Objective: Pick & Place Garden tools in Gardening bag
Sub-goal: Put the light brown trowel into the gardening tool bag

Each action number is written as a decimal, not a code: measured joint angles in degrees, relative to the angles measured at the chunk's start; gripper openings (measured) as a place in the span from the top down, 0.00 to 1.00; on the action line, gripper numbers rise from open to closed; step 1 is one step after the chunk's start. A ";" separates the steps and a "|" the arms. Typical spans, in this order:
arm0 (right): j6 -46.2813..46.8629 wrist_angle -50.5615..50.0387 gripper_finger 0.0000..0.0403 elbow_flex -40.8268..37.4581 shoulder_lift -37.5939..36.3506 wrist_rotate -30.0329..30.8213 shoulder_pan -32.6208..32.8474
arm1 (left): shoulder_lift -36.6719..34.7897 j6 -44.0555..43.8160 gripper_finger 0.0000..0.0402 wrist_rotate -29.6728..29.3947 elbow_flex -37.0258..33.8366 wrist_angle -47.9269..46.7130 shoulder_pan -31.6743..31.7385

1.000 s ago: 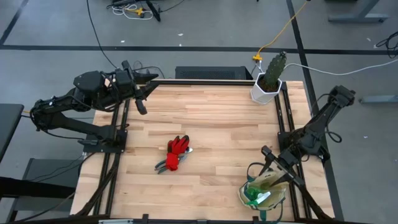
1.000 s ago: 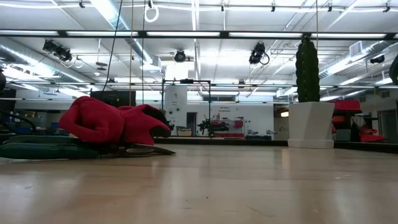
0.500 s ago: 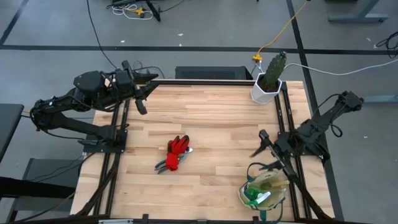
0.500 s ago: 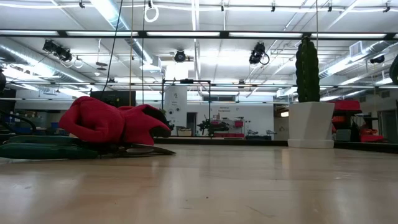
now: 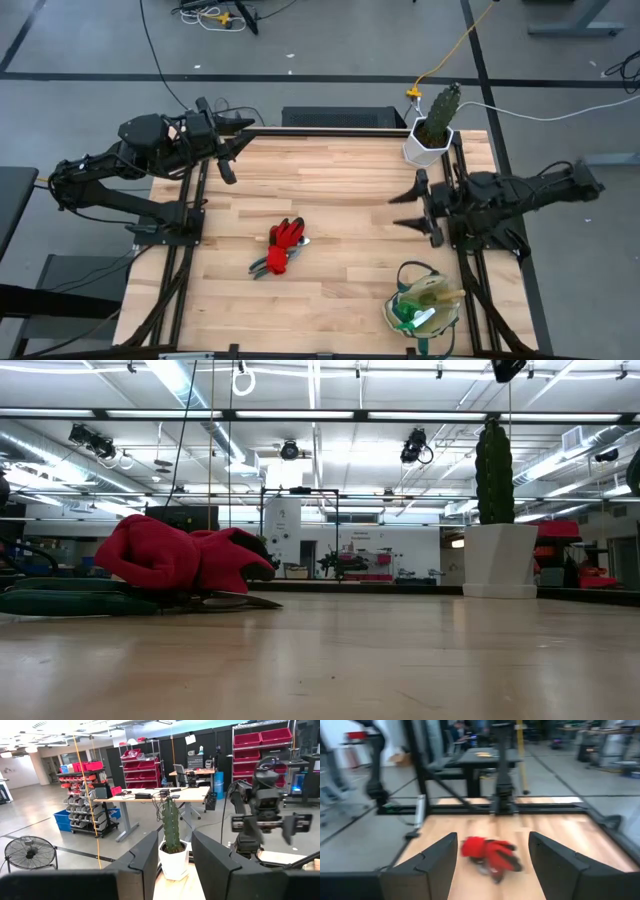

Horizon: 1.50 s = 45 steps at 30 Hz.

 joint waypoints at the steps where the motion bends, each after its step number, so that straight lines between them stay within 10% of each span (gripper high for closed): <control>1: 0.01 0.02 0.39 0.03 0.00 -0.01 -1.53 | 0.00 0.00 0.69 0.02 0.00 0.00 -0.01; 20: 0.17 -0.69 0.39 0.03 0.00 -0.04 -24.23 | 0.00 -0.01 0.69 0.00 0.00 0.00 0.00; 45: 0.01 -13.57 0.39 18.94 6.23 -6.11 -25.41 | 0.00 -0.02 0.69 0.01 -0.01 0.00 -0.02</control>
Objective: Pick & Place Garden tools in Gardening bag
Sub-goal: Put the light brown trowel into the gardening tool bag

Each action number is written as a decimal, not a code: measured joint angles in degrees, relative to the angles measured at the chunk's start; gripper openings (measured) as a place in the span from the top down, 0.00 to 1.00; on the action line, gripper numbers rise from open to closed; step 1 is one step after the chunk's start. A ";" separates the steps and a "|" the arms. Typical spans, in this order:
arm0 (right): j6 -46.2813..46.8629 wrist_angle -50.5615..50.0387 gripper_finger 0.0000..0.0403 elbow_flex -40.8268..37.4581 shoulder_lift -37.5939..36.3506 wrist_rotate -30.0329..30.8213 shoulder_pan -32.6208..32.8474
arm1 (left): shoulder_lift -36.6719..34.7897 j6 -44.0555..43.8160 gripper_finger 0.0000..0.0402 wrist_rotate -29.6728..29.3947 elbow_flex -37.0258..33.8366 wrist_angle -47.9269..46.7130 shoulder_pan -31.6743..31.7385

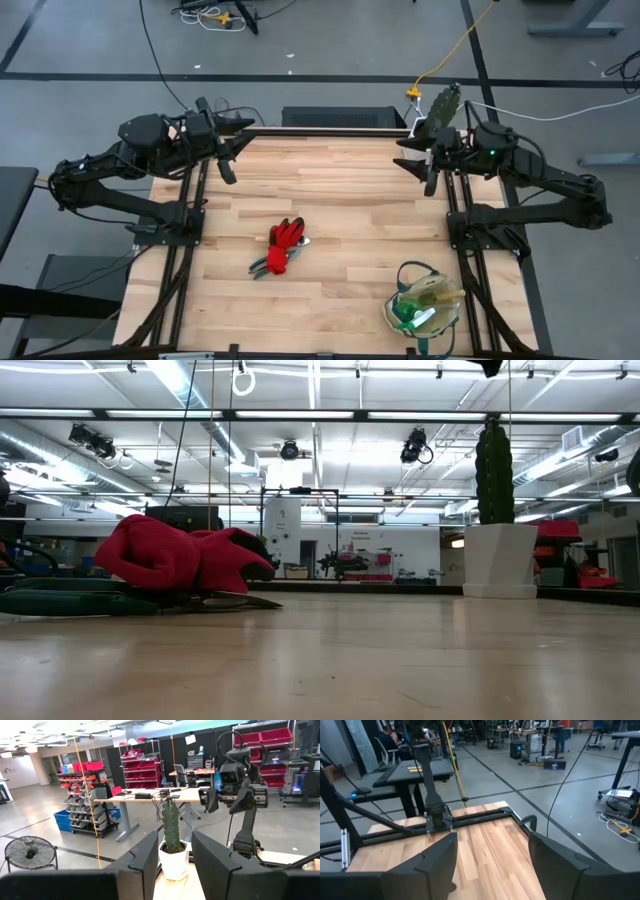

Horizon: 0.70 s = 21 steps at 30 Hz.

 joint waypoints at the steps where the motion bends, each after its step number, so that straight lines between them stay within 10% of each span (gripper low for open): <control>1: 0.11 -0.07 0.39 0.43 0.15 0.00 0.00 | 0.00 0.00 0.69 0.00 -0.01 0.00 0.00; 21: -4.78 -0.49 0.39 1.08 0.02 0.15 0.00 | 0.00 0.02 0.69 -0.02 0.00 0.00 0.01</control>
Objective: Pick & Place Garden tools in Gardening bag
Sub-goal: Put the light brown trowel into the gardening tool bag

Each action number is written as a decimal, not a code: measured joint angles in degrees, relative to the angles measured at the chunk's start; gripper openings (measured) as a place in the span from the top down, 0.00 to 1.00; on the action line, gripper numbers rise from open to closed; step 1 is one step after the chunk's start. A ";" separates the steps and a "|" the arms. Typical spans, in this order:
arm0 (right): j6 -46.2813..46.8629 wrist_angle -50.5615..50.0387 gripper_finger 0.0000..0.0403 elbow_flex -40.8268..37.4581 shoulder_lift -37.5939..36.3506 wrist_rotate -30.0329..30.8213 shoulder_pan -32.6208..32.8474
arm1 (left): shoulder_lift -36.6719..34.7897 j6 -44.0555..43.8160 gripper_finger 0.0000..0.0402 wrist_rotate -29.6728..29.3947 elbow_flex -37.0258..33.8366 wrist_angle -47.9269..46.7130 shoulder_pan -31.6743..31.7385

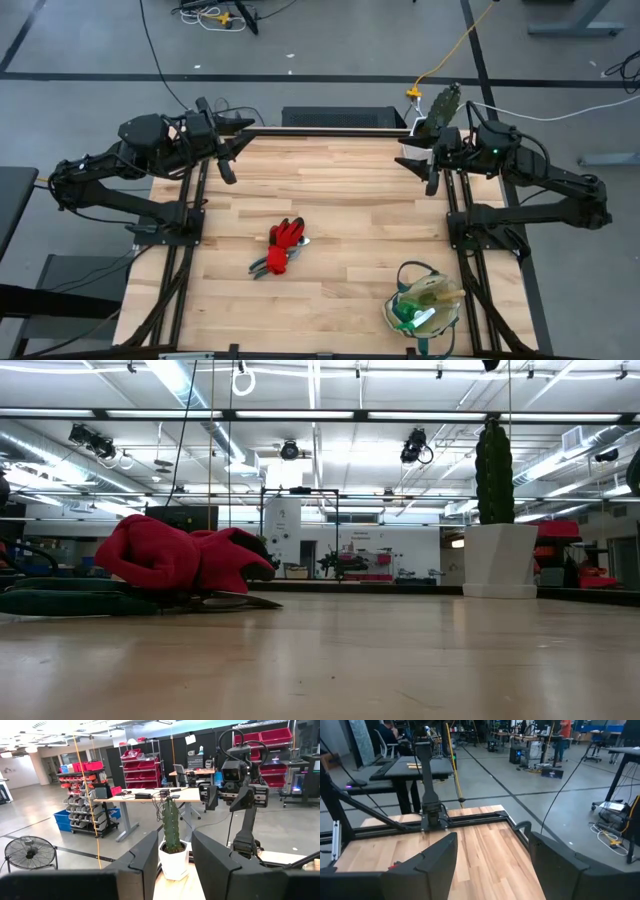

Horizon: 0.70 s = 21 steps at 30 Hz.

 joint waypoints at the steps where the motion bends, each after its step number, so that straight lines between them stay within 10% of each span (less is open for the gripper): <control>1: -0.19 0.00 0.39 0.00 0.00 -0.04 0.00 | 0.00 0.00 0.69 0.00 -0.01 0.00 0.01; 21: 3.29 0.17 0.39 0.00 -0.24 -4.14 0.09 | 0.00 -0.10 0.69 2.38 0.01 0.00 -0.01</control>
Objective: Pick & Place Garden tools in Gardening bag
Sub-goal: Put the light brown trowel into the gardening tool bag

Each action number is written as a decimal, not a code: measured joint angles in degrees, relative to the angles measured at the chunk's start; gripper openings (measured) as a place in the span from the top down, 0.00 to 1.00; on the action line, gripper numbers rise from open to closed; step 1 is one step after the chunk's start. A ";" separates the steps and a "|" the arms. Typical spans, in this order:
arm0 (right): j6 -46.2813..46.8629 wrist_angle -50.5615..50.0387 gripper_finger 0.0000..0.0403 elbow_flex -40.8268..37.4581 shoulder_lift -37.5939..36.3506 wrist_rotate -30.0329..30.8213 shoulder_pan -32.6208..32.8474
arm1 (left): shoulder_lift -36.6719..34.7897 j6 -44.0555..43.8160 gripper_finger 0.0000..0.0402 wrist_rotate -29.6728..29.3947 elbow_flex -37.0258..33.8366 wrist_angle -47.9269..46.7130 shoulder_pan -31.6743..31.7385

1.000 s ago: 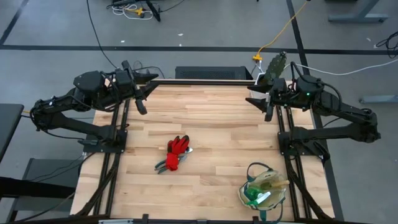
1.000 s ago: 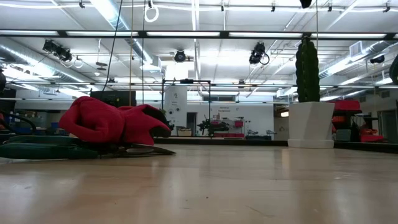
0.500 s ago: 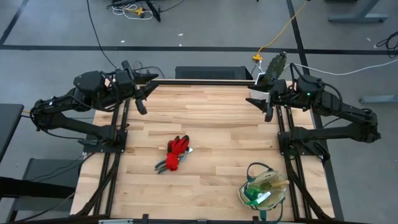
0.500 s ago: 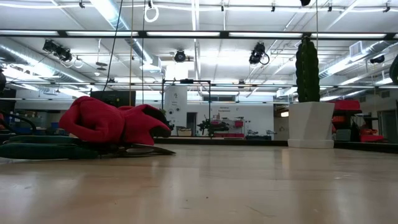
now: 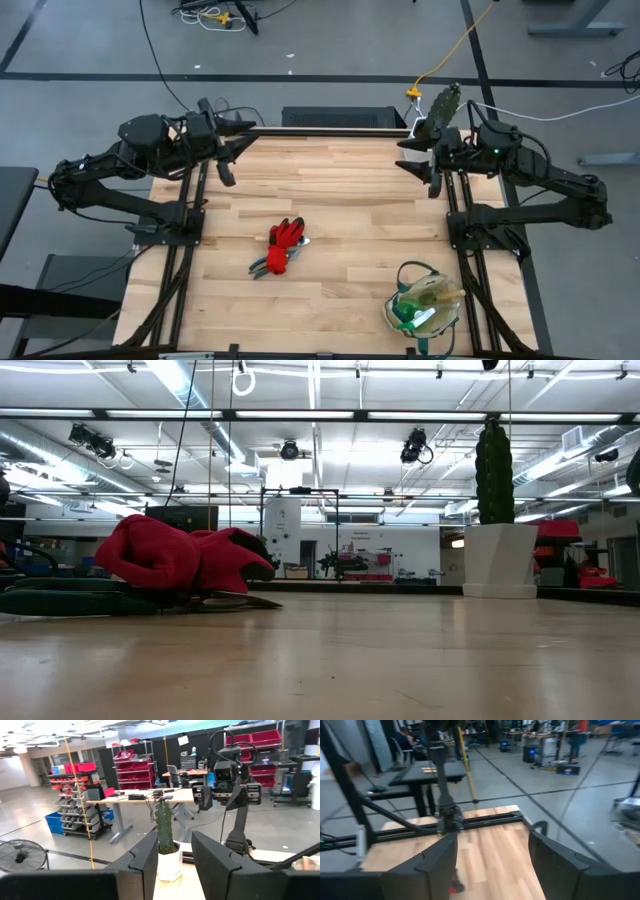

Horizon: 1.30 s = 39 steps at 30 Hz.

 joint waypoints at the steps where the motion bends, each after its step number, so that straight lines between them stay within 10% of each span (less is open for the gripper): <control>1: 0.64 0.00 0.39 0.00 -0.09 -0.84 0.00 | 0.00 -0.01 0.69 0.63 0.00 -0.02 0.00; 11: 1.70 0.90 0.49 0.00 -2.29 -3.71 0.00 | 0.02 -8.99 0.69 10.55 -0.04 -7.48 0.00; 29: -1.10 0.81 0.98 0.00 -2.91 -3.29 0.00 | -0.12 -11.14 0.93 13.71 -0.04 -9.96 0.00; 39: -1.16 0.66 1.00 0.00 -3.02 -1.05 0.00 | -1.70 -10.64 0.99 15.58 -0.04 -10.50 -0.51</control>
